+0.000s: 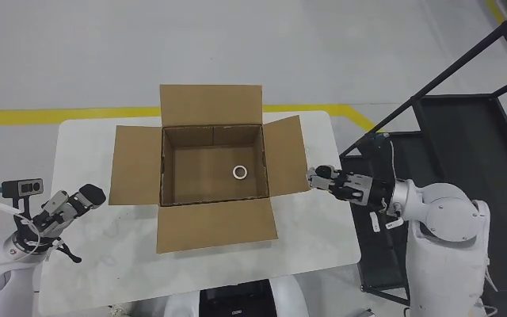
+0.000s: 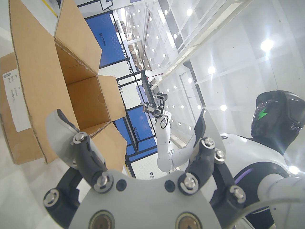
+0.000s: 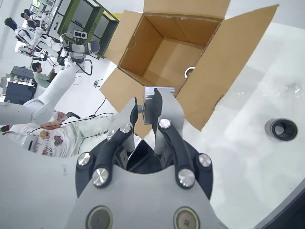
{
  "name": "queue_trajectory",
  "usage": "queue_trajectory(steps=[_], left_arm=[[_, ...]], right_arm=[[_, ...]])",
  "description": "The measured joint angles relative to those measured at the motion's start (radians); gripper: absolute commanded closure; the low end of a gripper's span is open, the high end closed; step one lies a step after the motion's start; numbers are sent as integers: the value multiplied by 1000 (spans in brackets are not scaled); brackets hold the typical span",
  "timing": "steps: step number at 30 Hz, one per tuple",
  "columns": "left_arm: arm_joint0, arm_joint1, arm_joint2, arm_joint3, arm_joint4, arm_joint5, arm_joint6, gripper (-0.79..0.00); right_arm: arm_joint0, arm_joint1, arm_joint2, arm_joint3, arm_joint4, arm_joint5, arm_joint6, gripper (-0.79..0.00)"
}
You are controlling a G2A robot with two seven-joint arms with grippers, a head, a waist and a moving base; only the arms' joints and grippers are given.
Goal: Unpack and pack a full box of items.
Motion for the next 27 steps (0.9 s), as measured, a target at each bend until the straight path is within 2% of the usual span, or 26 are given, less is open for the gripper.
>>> queue_trajectory(steps=[3,9,15,21,27], left_arm=[[0,0,0,0,0,0,0,-785],[0,0,0,0,0,0,0,-785],[0,0,0,0,0,0,0,-785],[0,0,0,0,0,0,0,-785],[0,0,0,0,0,0,0,-785]], right_arm=[[-30,28,44,10,76,39,40,0],[-109,106,104,25,230,37,38,0],[-183,189,139,51,280,37,38,0],[-225,244,76,131,144,-1,1,0],[-213,261,-28,207,-81,-80,-114,0]])
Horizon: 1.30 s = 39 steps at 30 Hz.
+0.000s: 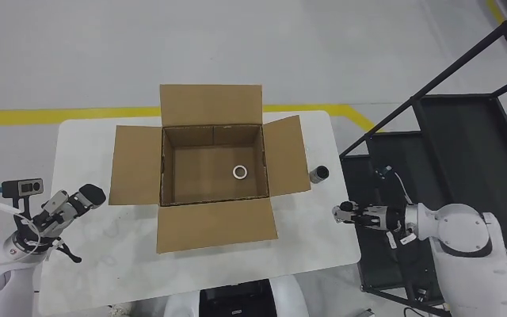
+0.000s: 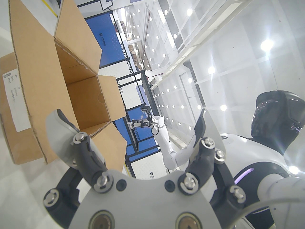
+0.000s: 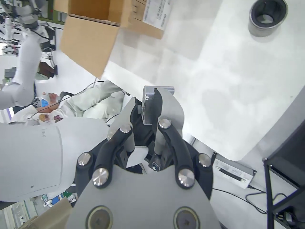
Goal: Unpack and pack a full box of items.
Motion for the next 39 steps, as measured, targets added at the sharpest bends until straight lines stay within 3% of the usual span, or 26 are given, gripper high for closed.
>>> queue_trajectory(steps=[18,37,38,39], left_arm=[[0,0,0,0,0,0,0,-785],[0,0,0,0,0,0,0,-785],[0,0,0,0,0,0,0,-785],[0,0,0,0,0,0,0,-785]], right_arm=[[40,-9,-296,106,-633,169,-467,0],[212,-33,-497,388,-779,311,-669,0],[219,-34,-505,399,-784,318,-674,-271],[225,-35,-509,407,-787,322,-675,-668]])
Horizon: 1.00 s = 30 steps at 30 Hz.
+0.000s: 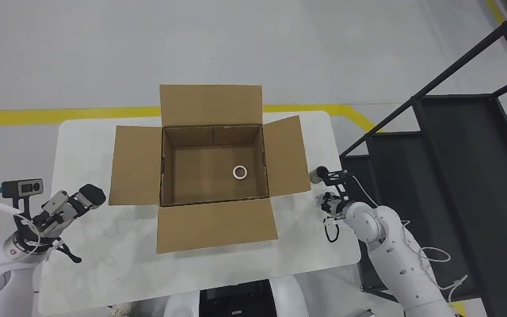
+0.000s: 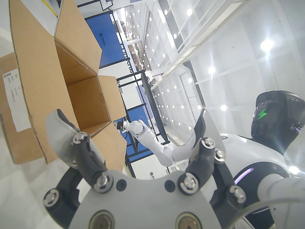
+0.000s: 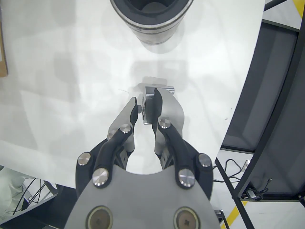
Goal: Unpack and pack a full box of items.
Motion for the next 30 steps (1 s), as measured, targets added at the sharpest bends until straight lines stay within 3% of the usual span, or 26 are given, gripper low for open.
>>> queue_trajectory(steps=[1,8,14,17,24,30], left_arm=[[0,0,0,0,0,0,0,-785],[0,0,0,0,0,0,0,-785],[0,0,0,0,0,0,0,-785],[0,0,0,0,0,0,0,-785],[0,0,0,0,0,0,0,-785],[0,0,0,0,0,0,0,-785]], right_arm=[[5,-1,-3,7,-3,4,0,-785],[4,2,6,4,-5,8,15,-785],[-53,14,97,-103,78,-3,96,-785],[-98,22,187,-190,213,-27,156,-785],[-186,36,450,-407,689,-94,314,-785],[-180,40,484,-523,999,-128,409,-785]])
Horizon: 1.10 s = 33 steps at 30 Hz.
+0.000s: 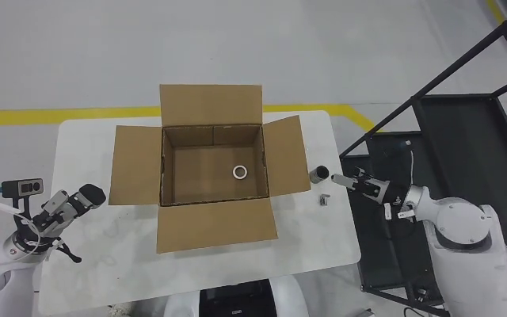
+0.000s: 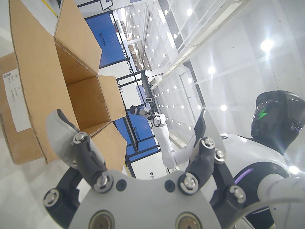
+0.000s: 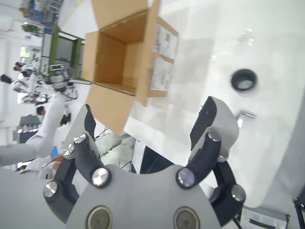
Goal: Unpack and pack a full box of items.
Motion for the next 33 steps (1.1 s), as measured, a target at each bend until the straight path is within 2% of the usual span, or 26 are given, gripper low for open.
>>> queue_trajectory(steps=[4,11,17,24,33], left_arm=[[0,0,0,0,0,0,0,-785],[0,0,0,0,0,0,0,-785],[0,0,0,0,0,0,0,-785],[0,0,0,0,0,0,0,-785],[0,0,0,0,0,0,0,-785]], right_arm=[[56,3,-95,-58,20,3,15,-785],[235,-1,-377,-89,-115,76,-15,-785],[425,-21,-642,-7,-280,232,-68,-785],[609,-59,-925,125,-582,352,-180,-785],[742,-117,-1151,304,-819,459,-285,-785]])
